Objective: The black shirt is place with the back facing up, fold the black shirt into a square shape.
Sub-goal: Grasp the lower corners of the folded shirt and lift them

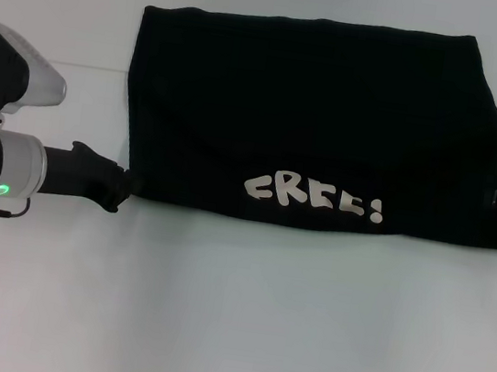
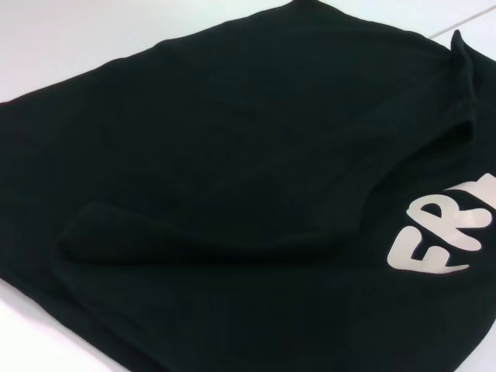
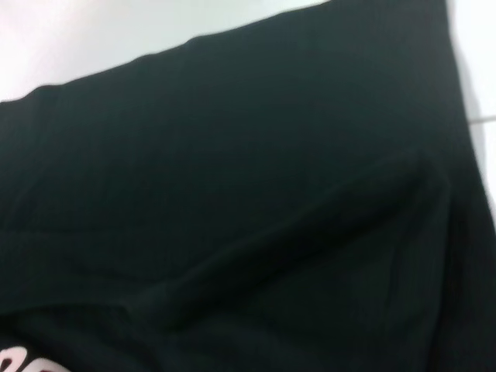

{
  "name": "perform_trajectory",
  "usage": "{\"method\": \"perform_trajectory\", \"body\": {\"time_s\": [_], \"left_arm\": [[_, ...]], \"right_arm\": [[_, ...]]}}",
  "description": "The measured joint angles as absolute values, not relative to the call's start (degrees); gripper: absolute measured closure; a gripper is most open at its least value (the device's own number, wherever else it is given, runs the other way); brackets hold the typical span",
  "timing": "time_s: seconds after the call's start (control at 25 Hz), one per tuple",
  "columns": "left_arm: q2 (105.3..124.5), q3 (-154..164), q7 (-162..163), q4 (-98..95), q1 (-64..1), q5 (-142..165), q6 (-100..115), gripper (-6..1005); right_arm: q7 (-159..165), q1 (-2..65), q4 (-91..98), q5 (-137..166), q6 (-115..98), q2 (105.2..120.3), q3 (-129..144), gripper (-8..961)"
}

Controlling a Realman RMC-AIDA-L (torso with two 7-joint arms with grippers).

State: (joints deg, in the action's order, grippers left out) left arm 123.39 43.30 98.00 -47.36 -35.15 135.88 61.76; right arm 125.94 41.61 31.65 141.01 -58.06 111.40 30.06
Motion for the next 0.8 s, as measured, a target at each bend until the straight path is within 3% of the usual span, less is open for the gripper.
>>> {"method": "perform_trajectory", "body": {"time_s": [0.24, 0.8], "left_arm": [[123.40, 43.51, 98.03, -47.36, -35.33, 135.87, 61.67, 992], [123.40, 43.36, 98.47, -47.38, -35.34, 135.82, 61.47, 992]], "right_arm": [[126.89, 41.47, 32.90, 140.99, -58.87, 111.17, 30.36, 361], [126.91, 41.33, 29.99, 141.50, -55.50, 112.18, 32.53, 369]]}}
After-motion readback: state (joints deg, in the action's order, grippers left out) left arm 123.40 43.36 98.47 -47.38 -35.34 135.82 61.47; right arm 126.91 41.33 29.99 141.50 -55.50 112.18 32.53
